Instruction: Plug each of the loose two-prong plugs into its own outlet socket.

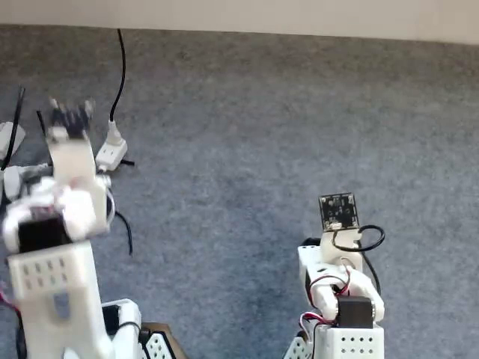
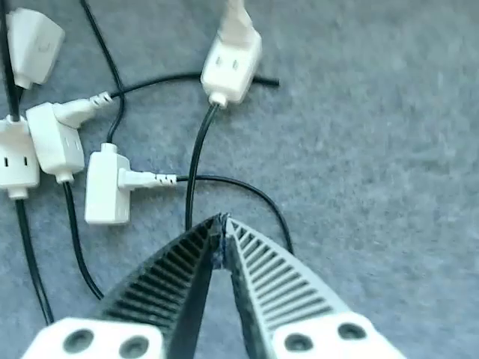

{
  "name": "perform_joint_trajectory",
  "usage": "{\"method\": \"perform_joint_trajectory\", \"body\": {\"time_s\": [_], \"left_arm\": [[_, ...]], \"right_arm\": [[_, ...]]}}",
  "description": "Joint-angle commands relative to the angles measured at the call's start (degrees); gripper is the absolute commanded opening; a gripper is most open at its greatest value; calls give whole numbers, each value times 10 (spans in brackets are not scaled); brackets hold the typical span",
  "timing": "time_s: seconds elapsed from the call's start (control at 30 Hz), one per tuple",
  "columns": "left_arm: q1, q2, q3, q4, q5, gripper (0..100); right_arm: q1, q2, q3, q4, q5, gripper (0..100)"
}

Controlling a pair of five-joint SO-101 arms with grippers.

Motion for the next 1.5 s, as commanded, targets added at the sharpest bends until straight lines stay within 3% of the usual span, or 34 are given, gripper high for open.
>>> {"method": "perform_joint_trajectory", "body": {"time_s": [0.0,0.37,0.47,0.73,0.9,1.1,1.47], "left_arm": [[11,-168,144,-29,-67,5],[11,-495,356,-30,-84,7],[11,-493,408,-47,-84,9],[9,-474,561,-186,-87,9],[7,-479,559,-140,-88,9],[8,-481,559,22,-88,8],[9,-480,559,16,-88,8]], "right_arm": [[0,-4,85,-9,-7,26],[0,-4,85,-9,-7,26],[0,-4,85,-9,-7,26],[0,-4,85,-9,-7,26],[0,-4,85,-9,-7,26],[0,-4,85,-9,-7,26],[0,-4,85,-9,-7,26]]}}
